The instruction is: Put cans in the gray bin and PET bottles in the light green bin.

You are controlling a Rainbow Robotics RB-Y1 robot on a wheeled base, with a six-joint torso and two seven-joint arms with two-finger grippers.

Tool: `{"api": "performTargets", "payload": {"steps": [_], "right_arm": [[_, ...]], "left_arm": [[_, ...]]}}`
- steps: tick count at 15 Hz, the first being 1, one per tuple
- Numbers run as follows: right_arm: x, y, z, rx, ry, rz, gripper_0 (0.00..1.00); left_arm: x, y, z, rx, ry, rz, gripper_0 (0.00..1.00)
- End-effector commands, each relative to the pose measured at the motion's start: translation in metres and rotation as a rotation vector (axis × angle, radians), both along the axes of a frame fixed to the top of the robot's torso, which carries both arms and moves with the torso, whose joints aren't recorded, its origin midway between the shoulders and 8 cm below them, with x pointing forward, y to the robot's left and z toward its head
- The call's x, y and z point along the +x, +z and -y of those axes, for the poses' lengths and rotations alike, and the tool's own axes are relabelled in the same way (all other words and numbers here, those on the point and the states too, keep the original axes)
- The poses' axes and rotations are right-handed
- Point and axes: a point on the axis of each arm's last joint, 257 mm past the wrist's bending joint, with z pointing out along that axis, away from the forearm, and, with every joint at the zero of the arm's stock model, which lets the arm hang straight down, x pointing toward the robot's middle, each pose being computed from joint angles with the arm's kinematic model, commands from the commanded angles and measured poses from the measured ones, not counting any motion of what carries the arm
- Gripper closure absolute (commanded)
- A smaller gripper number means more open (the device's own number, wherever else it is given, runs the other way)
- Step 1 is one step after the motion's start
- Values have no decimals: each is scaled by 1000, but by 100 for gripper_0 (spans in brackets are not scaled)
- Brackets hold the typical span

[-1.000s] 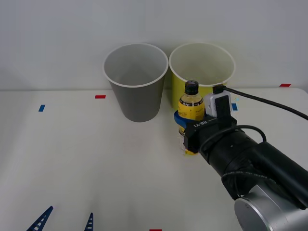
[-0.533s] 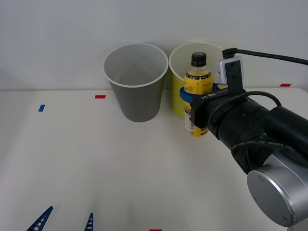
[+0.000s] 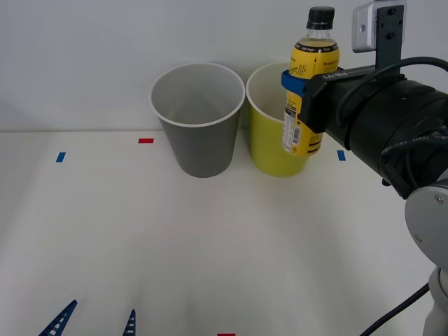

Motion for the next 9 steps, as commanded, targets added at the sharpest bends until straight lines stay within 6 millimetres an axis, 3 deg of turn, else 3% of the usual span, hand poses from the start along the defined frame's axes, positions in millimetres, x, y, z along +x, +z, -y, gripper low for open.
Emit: {"api": "performTargets", "payload": {"steps": [1, 9], "right_arm": [[28, 22, 3, 42, 21, 2, 100], [105, 54, 17, 122, -24, 150, 100]], "left_arm": [[0, 0, 0, 0, 0, 0, 0], [0, 0, 0, 0, 0, 0, 0]]}}
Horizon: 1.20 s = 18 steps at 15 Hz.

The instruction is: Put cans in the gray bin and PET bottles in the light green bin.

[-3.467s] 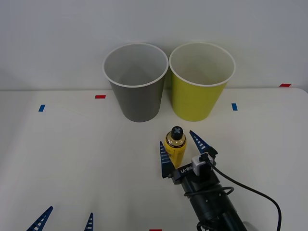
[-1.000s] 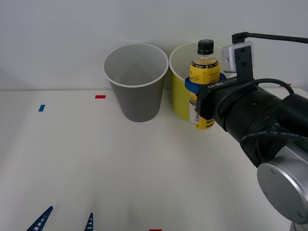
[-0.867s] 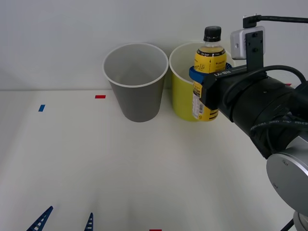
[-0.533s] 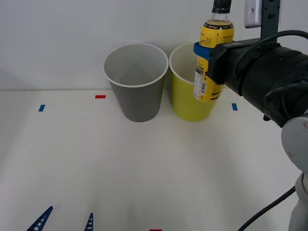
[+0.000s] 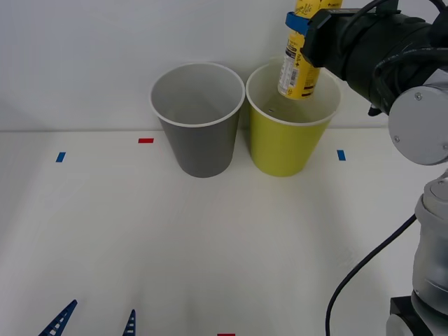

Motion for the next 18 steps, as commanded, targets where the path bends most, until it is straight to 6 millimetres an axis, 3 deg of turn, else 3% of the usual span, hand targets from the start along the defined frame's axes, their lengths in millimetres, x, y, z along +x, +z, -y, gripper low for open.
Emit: {"api": "performTargets", "payload": {"steps": [1, 5, 12, 16, 17, 18], "right_arm": [[27, 8, 5, 23, -23, 74, 100], [51, -7, 10, -3, -62, 97, 100], [70, -27, 3, -50, -83, 120, 100], [69, -28, -3, -48, -74, 118, 100], [69, -29, -4, -45, -72, 115, 83], [69, -28, -5, -46, -69, 116, 45]], "left_arm": [[0, 0, 0, 0, 0, 0, 0], [0, 0, 0, 0, 0, 0, 0], [0, 0, 0, 0, 0, 0, 0], [0, 0, 0, 0, 0, 0, 0], [0, 0, 0, 0, 0, 0, 0], [0, 0, 0, 0, 0, 0, 0]]}}
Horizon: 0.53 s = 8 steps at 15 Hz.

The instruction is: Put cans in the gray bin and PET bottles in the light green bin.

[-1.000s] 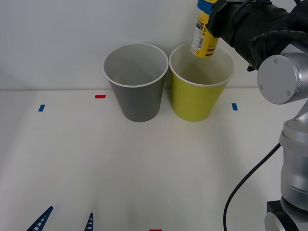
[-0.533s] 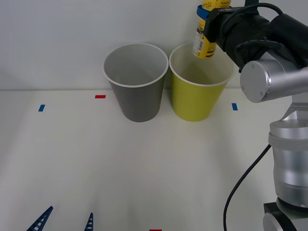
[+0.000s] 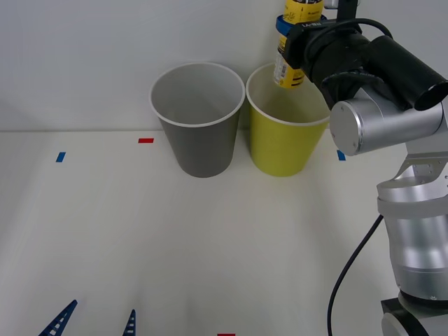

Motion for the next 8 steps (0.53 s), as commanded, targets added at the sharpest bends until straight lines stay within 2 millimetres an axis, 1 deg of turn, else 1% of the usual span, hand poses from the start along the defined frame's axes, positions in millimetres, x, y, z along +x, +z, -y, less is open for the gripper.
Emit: {"api": "performTargets", "payload": {"steps": [1, 2, 3, 6, 8], "right_arm": [[-1, 2, -4, 5, 10, 1, 19], [-1, 3, -5, 6, 12, 2, 4], [-2, 6, -5, 3, 13, 13, 0], [-6, 13, -5, 7, 16, 32, 0], [-15, 23, -6, 15, 23, 57, 0]], "left_arm": [[0, 0, 0, 0, 0, 0, 0], [0, 0, 0, 0, 0, 0, 0], [0, 0, 0, 0, 0, 0, 0], [0, 0, 0, 0, 0, 0, 0], [0, 0, 0, 0, 0, 0, 0]]}}
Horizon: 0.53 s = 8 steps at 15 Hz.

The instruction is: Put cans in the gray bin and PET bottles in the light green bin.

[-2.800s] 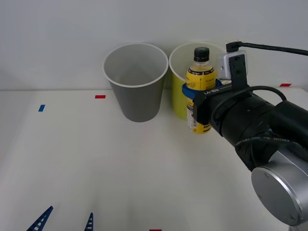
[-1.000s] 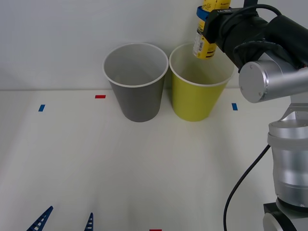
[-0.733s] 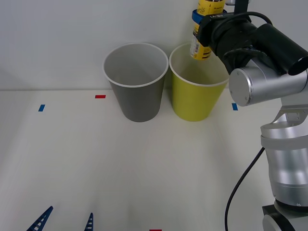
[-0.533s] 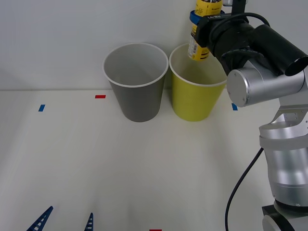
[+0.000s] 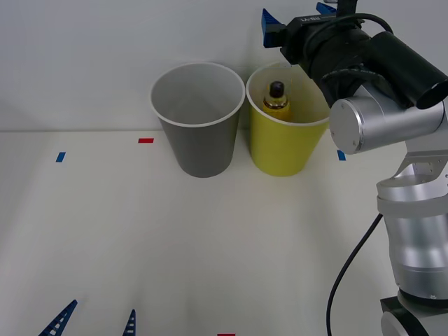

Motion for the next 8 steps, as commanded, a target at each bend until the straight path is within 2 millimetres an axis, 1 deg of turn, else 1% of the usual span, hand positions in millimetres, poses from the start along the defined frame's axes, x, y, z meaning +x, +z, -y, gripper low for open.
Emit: {"api": "performTargets", "payload": {"steps": [1, 2, 5, 7, 8], "right_arm": [[-15, 15, 0, 13, 12, 38, 0], [-26, 20, 1, 24, 20, 56, 0], [-67, 15, 3, 18, 43, 86, 0], [-89, 17, 7, 14, 61, 105, 0], [-99, 13, 10, 20, 69, 99, 0]], "left_arm": [[0, 0, 0, 0, 0, 0, 0], [0, 0, 0, 0, 0, 0, 0], [0, 0, 0, 0, 0, 0, 0], [0, 0, 0, 0, 0, 0, 0], [0, 0, 0, 0, 0, 0, 0]]}}
